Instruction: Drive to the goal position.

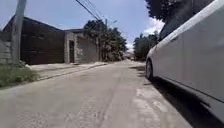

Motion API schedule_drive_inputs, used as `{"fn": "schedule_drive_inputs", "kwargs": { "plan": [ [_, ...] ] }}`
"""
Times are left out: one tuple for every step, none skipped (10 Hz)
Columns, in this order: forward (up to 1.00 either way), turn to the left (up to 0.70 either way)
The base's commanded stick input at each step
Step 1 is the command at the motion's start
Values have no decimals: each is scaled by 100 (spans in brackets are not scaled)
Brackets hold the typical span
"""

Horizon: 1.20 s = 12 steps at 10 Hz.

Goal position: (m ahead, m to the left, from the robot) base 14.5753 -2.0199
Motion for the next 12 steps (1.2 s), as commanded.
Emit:
{"fn": "schedule_drive_inputs", "kwargs": {
  "plan": [
    [100, -32],
    [100, -19],
    [100, -6],
    [100, -3],
    [100, -3],
    [100, -3],
    [100, -3],
    [100, -3],
    [100, -3],
    [100, -3],
    [100, -3],
    [100, -3]
  ]
}}
